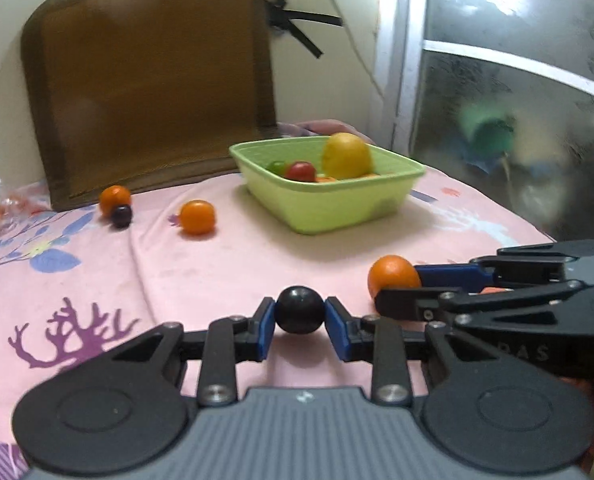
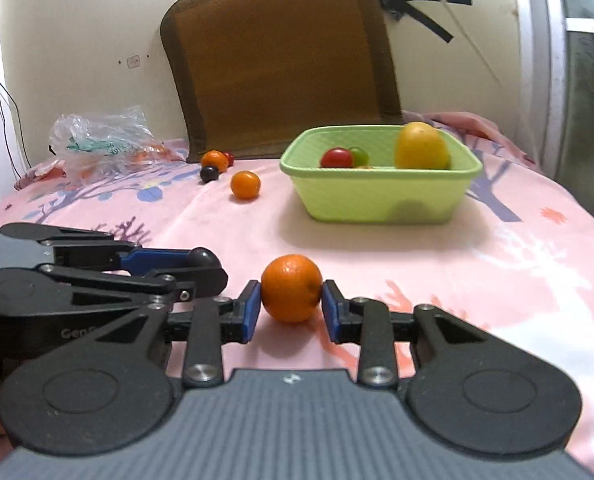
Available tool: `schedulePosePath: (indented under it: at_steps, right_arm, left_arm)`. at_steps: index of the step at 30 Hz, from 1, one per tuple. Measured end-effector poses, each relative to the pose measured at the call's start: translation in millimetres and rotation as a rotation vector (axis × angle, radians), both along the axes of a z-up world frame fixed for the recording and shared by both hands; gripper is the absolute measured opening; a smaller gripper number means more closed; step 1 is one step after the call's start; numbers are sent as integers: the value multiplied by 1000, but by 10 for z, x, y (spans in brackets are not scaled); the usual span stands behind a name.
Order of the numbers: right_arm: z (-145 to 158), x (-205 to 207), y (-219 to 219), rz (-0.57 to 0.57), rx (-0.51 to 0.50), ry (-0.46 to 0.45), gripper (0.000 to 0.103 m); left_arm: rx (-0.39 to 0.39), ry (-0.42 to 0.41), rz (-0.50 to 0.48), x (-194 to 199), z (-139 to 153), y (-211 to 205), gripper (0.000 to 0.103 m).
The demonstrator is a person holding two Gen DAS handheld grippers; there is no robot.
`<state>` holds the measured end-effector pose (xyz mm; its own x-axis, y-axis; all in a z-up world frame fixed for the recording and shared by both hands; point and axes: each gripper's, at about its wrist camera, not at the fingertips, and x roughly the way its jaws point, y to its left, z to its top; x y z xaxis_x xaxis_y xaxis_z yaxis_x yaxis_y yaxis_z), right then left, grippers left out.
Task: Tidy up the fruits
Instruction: 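Carry both fruits into the green bowl and open both grippers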
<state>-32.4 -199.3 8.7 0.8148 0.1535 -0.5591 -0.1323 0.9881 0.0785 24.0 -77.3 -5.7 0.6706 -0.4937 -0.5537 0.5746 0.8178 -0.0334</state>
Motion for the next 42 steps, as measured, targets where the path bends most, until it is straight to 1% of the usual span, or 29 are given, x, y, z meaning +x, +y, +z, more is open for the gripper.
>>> schedulePosePath:
  at_steps: [2, 4, 6, 8, 10, 12, 15, 20, 23, 25, 26, 31, 33, 35, 38, 42]
  right_arm:
    - [-23, -26, 2, 7, -9, -4, 37]
    - [-42, -54, 0, 10, -17, -9, 37]
    - [-64, -92, 16, 13, -39, -20, 37]
    - [-102, -115, 44, 15, -72, -26, 38]
    - [-109, -133, 47, 20, -81, -28, 37]
    - [-97, -155, 30, 25, -77, -40, 38]
    - [-101, -161, 30, 22, -78, -40, 38]
    - [-104, -162, 39, 20, -74, -40, 38]
    - [-106, -161, 53, 23, -83, -41, 37]
    - [-105, -164, 74, 25, -96, -46, 36]
    - [-106, -163, 76, 25, -99, -48, 36]
    - [-85, -168, 30, 10, -75, -56, 36]
    - [-59, -160, -10, 2, -50, -60, 35]
    - [-6, -133, -68, -12, -28, -75, 35]
    - [122, -44, -174, -33, -7, -117, 35]
    - [269, 166, -296, -63, -19, -176, 35]
  left_arm:
    - [13, 5, -1, -25, -27, -41, 29]
    - [33, -10, 10, -64, -40, -49, 29]
    - [35, -3, 28, -66, -47, -34, 30]
    - [24, 0, 43, -79, -48, -7, 34]
    - [8, -11, 50, -104, -41, 30, 37]
    - [-2, -19, 47, -124, -34, 53, 38]
    - [-4, -9, 45, -114, -36, 49, 39]
    - [-16, 23, 45, -47, -43, 48, 41]
    - [-12, 38, 36, -20, -58, 14, 38]
    - [-9, 33, 29, -28, -65, 3, 30]
    - [-6, 32, 31, -29, -68, 2, 28]
    - [-23, 37, 28, -32, -56, 17, 28]
    - [-56, 65, 8, -27, -42, 20, 27]
    - [-71, 79, -1, -9, -10, -9, 27]
    - [-92, 77, -29, 95, 117, -78, 27]
    - [-82, 40, -50, 348, 362, -265, 28]
